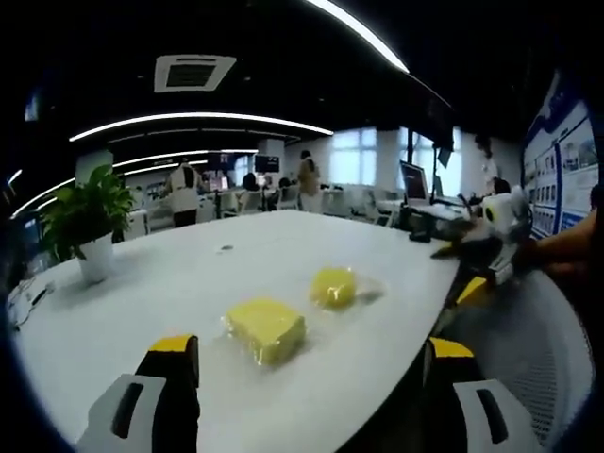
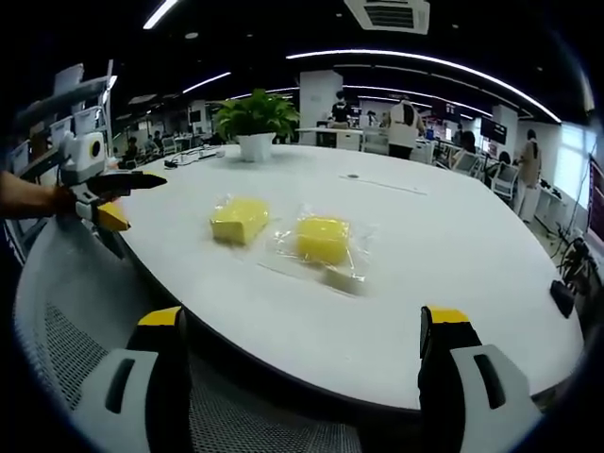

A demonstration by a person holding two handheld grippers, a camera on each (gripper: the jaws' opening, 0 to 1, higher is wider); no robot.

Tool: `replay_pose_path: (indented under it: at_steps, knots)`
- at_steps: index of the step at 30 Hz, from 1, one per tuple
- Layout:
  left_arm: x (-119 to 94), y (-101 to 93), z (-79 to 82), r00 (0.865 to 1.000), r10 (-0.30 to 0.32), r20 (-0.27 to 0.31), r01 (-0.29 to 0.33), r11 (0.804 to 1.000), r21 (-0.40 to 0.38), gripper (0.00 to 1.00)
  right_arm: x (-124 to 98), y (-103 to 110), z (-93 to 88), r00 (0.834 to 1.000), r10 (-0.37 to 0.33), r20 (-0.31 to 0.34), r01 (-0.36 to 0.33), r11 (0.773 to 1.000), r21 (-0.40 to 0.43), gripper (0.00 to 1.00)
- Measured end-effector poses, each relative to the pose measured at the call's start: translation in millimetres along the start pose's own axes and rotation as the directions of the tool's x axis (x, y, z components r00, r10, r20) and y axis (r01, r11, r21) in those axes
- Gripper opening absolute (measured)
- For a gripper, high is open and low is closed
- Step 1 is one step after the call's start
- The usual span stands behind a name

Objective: Compare the silicone blocks by pressing each to a similar depth, holding the contact briefly, and releasing to observe deformation and rebound differences across the visible hardness samples.

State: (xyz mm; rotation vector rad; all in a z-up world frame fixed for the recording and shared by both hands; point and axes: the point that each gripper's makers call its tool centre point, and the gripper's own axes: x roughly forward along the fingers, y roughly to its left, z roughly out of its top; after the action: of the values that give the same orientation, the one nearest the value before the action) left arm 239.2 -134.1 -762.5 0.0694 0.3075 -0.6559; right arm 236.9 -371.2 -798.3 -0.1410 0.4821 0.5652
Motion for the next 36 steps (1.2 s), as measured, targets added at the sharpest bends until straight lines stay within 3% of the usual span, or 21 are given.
replay_pose_path:
  at_steps: [7,9,12,18,27,36]
  knots:
    - [0.3,3.2,0.4,1.0,0.01,0.0,-0.01,1.0,-0.021,1.0,0.5,0.0,0.4,1.0,0.001,0.001,-0.001,1.0,0.004,0.96]
    - [-0.2,7.1,-1.2,1.0,0.02,-0.007,-0.02,0.997,-0.078,0.98,0.3,-0.1,0.8,1.0,0.0,0.002,0.0,1.0,0.003,0.96]
    - [-1.7,11.2,-1.5,1.0,0.022,-0.01,-0.023,0.995,-0.102,0.95,0.0,-1.0,2.4,1.0,-0.007,0.01,0.007,1.0,-0.002,0.96]
    - [1.0,3.1,-4.6,0.998,-0.032,-0.056,0.025,0.993,-0.117,0.73,-0.8,-3.0,5.1,0.999,-0.019,0.027,0.019,1.0,-0.001,0.96]
    - [12.3,-0.9,9.6,0.994,-0.08,-0.072,0.07,0.989,-0.133,0.54,-0.9,-4.8,7.3,0.999,-0.029,0.04,0.028,1.0,0.004,0.96]
    - [46.0,-7.3,20.3,0.988,-0.13,-0.085,0.113,0.977,-0.181,0.58,0.5,-1.1,1.8,1.0,-0.009,0.008,0.009,1.0,-0.015,0.96]
